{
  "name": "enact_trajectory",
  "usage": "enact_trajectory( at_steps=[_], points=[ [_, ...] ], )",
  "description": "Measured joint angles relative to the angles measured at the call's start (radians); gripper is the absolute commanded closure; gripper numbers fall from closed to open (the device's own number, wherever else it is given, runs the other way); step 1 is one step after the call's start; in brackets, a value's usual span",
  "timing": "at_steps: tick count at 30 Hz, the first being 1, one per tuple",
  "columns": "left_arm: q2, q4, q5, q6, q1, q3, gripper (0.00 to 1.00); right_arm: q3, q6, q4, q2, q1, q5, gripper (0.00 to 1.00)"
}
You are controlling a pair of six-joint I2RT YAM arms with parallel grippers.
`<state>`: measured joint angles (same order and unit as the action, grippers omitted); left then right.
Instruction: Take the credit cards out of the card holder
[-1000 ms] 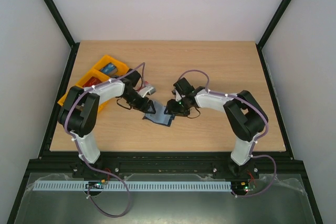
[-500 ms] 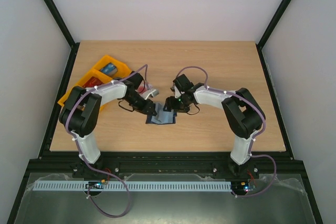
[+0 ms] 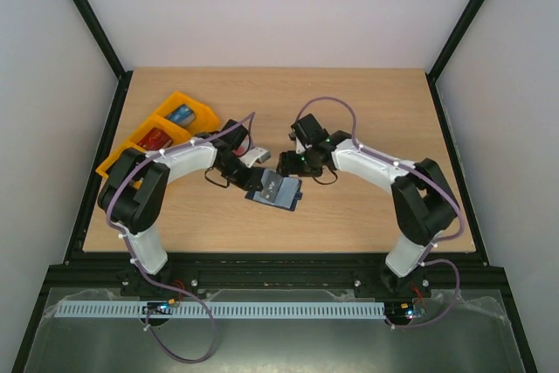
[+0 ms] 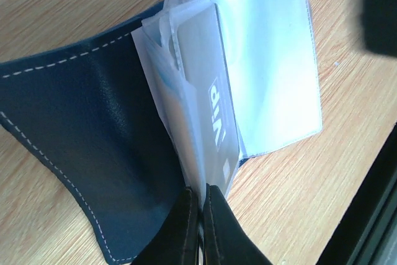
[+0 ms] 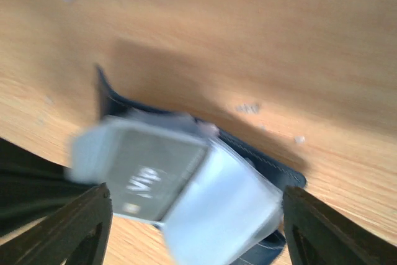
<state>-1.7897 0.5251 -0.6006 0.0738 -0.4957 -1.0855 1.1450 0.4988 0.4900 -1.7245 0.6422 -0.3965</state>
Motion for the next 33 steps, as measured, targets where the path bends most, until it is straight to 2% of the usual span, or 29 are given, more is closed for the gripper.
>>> enact_trajectory(
  at_steps=[3,6,9,15,21,31,33],
  points=[
    [0.006,-0.018,0.037,-0.012,-0.023,0.001,0.98,0.057,0.001,0.004,0.058,0.016,0.04,0.35],
    [0.006,-0.022,0.057,-0.021,-0.029,0.001,0.98,0.056,0.025,-0.067,0.106,0.032,-0.006,0.43],
    [0.005,-0.023,0.068,-0.027,-0.028,0.001,0.98,0.006,0.095,-0.159,0.126,0.031,-0.075,0.52],
    [-0.004,-0.03,0.062,-0.039,-0.02,0.002,0.98,-0.162,0.211,-0.256,0.108,-0.047,-0.185,0.57],
    [-0.05,-0.044,0.029,-0.057,0.013,0.002,0.98,-0.207,0.231,-0.327,0.042,-0.069,-0.283,0.68],
    [-0.082,-0.046,-0.008,-0.062,0.041,0.002,0.98,-0.24,0.219,-0.43,-0.094,-0.07,-0.406,0.72],
    [-0.087,-0.048,-0.013,-0.062,0.042,0.002,0.98,-0.23,0.212,-0.448,-0.114,-0.07,-0.426,0.76]
  ],
)
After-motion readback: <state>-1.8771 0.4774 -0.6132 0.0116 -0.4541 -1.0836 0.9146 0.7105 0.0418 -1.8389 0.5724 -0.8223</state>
